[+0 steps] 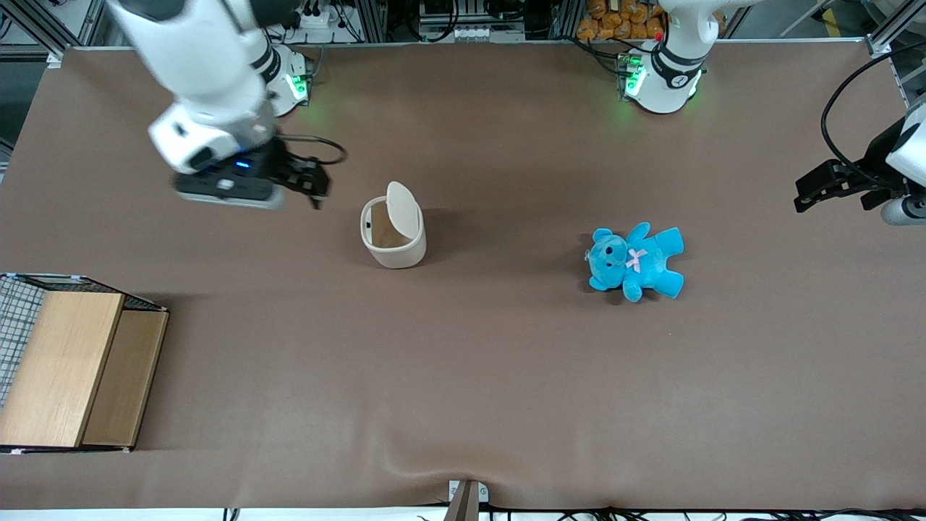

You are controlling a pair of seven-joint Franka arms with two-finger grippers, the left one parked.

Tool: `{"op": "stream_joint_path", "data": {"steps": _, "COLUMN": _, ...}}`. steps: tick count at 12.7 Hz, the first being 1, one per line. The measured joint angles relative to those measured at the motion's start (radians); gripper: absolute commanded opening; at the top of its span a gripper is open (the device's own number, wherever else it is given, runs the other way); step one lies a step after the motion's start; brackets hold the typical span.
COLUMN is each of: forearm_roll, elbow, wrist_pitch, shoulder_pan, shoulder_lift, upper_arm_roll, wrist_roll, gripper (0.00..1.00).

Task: Open trash can with right arm
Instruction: 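Lift the right gripper away from the trash can as the lid opens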

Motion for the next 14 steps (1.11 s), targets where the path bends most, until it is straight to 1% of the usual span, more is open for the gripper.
{"op": "stream_joint_path", "data": {"steps": 2, "forearm_roll": 0.058, "elbow": 0.036, "wrist_pitch": -0.085, "shoulder_pan": -0.064, "shoulder_lift": -0.045, "upper_arm_roll": -0.044, "wrist_roll": -0.166, "gripper": 1.0}}
{"op": "stream_joint_path", "data": {"steps": 4, "forearm_roll": 0.086, "elbow": 0.078, "wrist_pitch": -0.144, "shoulder_pan": -0.092, "shoulder_lift": -0.067, "upper_arm_roll": -0.124, "wrist_roll": -0.294, "gripper": 1.0}}
{"op": "stream_joint_path", "data": {"steps": 5, "forearm_roll": 0.089, "elbow": 0.091, "wrist_pitch": -0.164, "shoulder_pan": -0.096, "shoulder_lift": -0.07, "upper_arm_roll": -0.158, "wrist_roll": -0.339, "gripper": 1.0}}
{"op": "stream_joint_path", "data": {"steps": 10, "forearm_roll": 0.09, "elbow": 0.118, "wrist_pitch": -0.201, "shoulder_pan": -0.095, "shoulder_lift": -0.074, "upper_arm_roll": -0.303, "wrist_roll": -0.483, "gripper": 1.0}}
{"op": "stream_joint_path", "data": {"steps": 12, "forearm_roll": 0.09, "elbow": 0.13, "wrist_pitch": -0.23, "shoulder_pan": -0.095, "shoulder_lift": -0.077, "upper_arm_roll": -0.329, "wrist_roll": -0.498, "gripper": 1.0}}
{"op": "stream_joint_path", "data": {"steps": 14, "forearm_roll": 0.09, "elbow": 0.132, "wrist_pitch": -0.236, "shoulder_pan": -0.095, "shoulder_lift": -0.077, "upper_arm_roll": -0.332, "wrist_roll": -0.501, "gripper": 1.0}}
